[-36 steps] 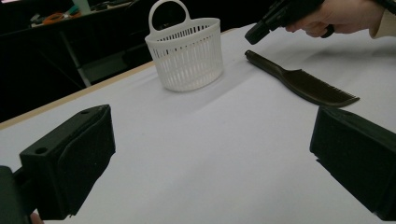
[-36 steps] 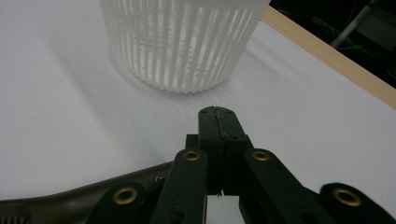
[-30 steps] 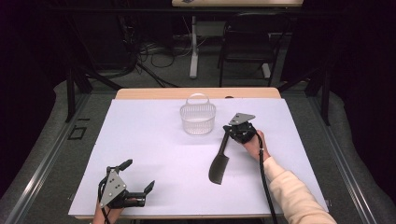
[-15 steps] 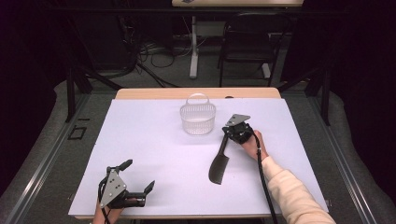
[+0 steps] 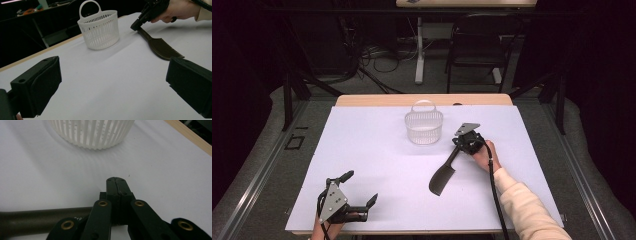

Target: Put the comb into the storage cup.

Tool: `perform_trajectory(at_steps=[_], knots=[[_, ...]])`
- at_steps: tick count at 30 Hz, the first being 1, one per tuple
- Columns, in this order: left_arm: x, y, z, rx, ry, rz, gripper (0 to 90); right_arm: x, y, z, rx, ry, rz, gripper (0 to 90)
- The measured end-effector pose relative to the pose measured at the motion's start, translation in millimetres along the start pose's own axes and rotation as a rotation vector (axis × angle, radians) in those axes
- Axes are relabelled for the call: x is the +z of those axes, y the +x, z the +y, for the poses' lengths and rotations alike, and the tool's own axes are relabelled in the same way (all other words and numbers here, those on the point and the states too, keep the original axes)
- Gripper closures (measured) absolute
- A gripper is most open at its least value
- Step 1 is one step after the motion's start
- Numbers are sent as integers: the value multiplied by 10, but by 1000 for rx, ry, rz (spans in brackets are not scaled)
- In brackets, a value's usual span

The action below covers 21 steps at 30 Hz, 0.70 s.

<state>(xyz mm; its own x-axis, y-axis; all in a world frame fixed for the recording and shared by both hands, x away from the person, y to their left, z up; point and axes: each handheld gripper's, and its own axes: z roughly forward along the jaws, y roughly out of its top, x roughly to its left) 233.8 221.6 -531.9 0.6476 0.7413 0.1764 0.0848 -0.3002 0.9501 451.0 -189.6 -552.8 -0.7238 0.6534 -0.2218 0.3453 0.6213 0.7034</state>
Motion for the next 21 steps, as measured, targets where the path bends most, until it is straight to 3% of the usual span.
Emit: perform_trajectory(at_steps=[16, 21], knots=[[3, 1, 5, 1, -4, -2, 1, -43, -28, -27, 13, 81, 8, 900], [6, 3, 5, 0, -5, -2, 1, -80, -37, -36, 39, 109, 18, 900]])
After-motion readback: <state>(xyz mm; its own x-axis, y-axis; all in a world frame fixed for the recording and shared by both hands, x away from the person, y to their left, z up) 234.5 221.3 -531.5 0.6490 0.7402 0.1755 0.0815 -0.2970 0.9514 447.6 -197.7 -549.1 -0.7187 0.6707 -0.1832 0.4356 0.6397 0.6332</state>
